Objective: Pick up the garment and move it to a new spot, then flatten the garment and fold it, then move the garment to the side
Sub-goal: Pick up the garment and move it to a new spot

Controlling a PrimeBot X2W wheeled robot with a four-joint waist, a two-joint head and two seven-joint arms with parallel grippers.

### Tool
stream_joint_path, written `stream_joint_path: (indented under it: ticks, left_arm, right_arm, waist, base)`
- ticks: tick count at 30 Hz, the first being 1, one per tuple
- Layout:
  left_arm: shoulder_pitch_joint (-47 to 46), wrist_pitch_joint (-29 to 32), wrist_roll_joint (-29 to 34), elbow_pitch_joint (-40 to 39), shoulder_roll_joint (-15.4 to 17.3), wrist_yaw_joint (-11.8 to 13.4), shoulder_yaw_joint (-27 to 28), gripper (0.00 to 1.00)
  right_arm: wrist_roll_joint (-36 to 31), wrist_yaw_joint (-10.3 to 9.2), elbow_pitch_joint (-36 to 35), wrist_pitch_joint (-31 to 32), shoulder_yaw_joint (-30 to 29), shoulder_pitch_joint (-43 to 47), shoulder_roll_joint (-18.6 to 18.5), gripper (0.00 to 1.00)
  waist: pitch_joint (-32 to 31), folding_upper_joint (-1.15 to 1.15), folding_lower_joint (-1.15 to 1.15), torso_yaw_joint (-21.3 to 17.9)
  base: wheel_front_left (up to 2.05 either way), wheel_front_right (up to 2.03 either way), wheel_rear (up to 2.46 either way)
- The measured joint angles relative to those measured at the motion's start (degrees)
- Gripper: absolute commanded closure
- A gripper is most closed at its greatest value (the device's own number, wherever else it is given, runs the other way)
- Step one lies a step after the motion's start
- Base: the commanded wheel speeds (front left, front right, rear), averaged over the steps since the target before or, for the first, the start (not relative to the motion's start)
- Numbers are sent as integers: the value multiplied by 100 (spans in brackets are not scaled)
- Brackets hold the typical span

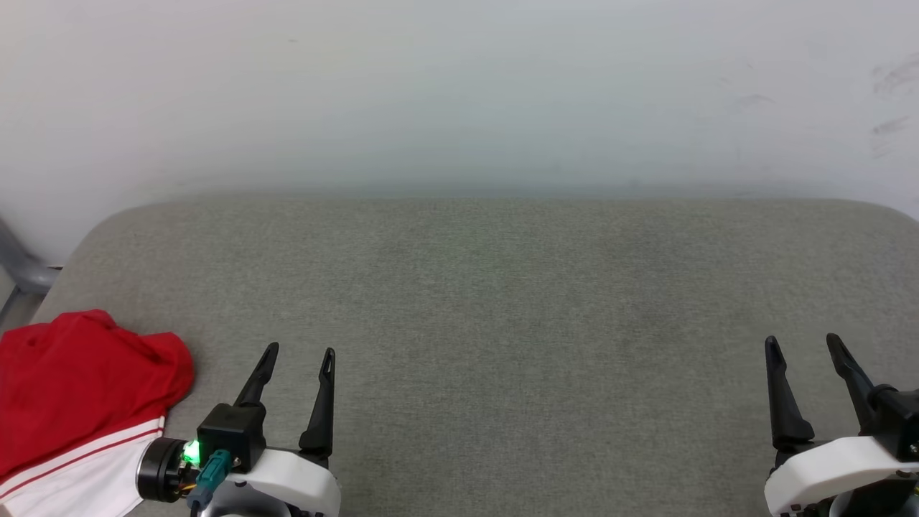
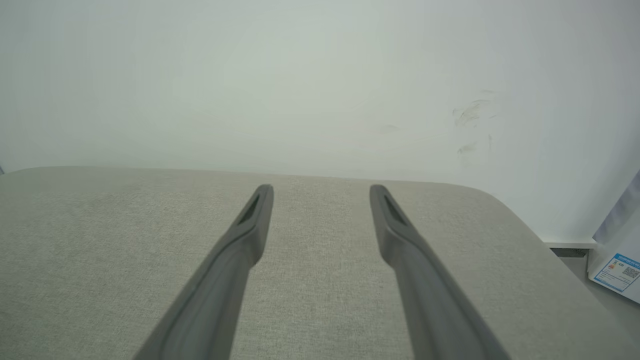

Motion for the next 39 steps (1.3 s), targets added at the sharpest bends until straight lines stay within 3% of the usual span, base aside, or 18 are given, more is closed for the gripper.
stream_joint_path:
  ticks: [11,32,39]
  left_arm:
    - [-31,-1,-57,3,-13,92,190,0]
    - [19,-1,-91,-192,85,280,572,0]
    - [192,-1,-127,-485,62,411,783,0]
  right_arm:
    - [201,0,85,-69,229,-14,1,0]
    - [448,0,383,-292,857,-331,2,0]
    - [399,2,513,-287,1228,-665,8,0]
  waist:
    - [6,0,0,605]
    - [39,0,0,2598]
    - [235,0,0,2807]
  base:
    - [0,0,0]
    - [0,0,0]
    - [0,0,0]
